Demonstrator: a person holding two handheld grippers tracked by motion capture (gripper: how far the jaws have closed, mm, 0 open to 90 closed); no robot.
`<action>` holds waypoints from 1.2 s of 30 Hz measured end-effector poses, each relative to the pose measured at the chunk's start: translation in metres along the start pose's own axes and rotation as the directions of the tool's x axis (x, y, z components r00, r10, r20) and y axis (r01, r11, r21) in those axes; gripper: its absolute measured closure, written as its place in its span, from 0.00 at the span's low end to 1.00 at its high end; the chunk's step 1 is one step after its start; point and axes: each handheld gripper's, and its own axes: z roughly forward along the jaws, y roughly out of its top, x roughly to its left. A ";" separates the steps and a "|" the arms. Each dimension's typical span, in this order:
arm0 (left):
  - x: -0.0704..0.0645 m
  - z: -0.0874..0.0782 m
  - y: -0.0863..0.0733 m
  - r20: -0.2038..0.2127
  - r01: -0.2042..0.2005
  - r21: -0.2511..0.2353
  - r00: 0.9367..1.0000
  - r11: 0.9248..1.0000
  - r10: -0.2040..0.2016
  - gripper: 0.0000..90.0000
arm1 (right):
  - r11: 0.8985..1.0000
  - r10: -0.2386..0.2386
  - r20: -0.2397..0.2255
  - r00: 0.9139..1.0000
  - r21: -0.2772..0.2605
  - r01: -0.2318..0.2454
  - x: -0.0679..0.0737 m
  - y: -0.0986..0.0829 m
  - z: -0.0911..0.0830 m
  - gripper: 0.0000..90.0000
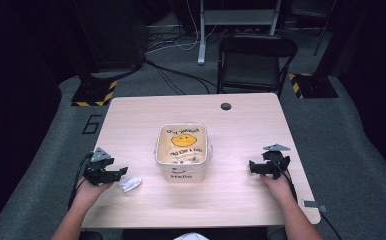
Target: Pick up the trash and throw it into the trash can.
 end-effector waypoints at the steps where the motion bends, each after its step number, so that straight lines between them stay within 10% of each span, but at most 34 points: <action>1: 0.000 0.000 0.000 0.000 0.000 0.000 1.000 1.000 0.000 0.32 | 1.000 0.000 0.000 1.000 0.000 0.000 0.000 0.000 0.000 0.00; 36: -0.032 0.009 -0.028 0.166 -0.077 0.039 0.984 0.996 0.069 0.45 | 1.000 -0.007 0.000 1.000 0.002 0.007 -0.001 0.000 0.000 0.00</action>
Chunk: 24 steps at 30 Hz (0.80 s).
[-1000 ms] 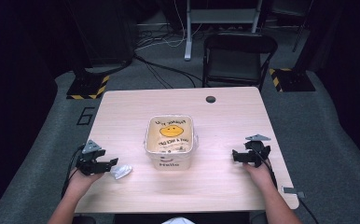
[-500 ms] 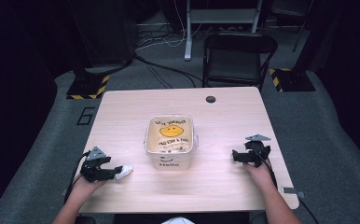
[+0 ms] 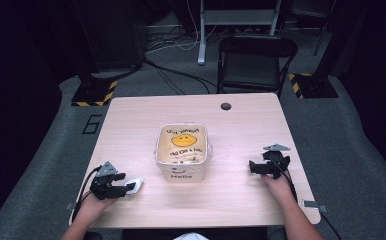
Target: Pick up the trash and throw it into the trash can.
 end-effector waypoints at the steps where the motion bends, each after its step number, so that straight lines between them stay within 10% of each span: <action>1: 0.000 0.001 0.000 0.007 -0.006 0.015 1.000 1.000 0.006 0.47 | 1.000 0.000 0.000 1.000 0.000 0.000 0.000 0.000 0.000 0.00; 24: 0.009 -0.003 0.000 -0.011 0.046 0.016 0.999 0.999 -0.046 0.67 | 1.000 0.000 0.001 1.000 -0.001 0.000 0.000 0.000 0.000 0.00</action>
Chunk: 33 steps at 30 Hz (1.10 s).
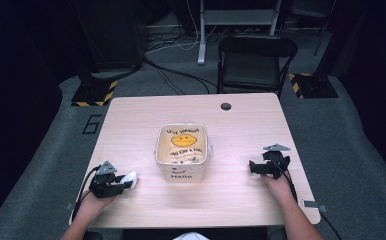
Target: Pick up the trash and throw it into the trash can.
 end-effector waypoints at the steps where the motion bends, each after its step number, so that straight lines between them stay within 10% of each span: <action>1: 0.000 -0.001 0.001 -0.006 0.010 -0.008 1.000 1.000 -0.010 0.67 | 1.000 0.000 0.000 1.000 0.000 0.000 0.000 0.000 0.000 0.00; 33: 0.002 -0.033 0.065 -0.034 0.017 -0.083 0.999 0.996 -0.020 0.67 | 1.000 0.005 0.000 1.000 0.002 -0.005 0.001 0.000 0.000 0.00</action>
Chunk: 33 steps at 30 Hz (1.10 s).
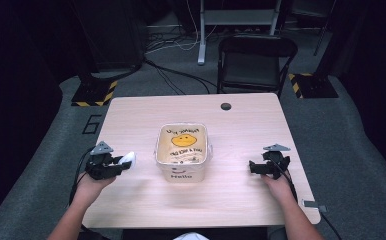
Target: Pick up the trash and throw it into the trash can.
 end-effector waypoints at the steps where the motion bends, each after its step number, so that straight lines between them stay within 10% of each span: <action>1: 0.000 -0.002 0.003 0.001 -0.001 0.001 1.000 1.000 0.001 0.67 | 1.000 -0.001 0.000 1.000 0.000 0.001 0.000 0.000 0.000 0.00; 33: -0.015 -0.014 0.066 0.026 -0.066 -0.040 0.997 0.997 0.068 0.67 | 1.000 0.000 0.000 1.000 0.000 0.000 0.000 0.000 0.000 0.00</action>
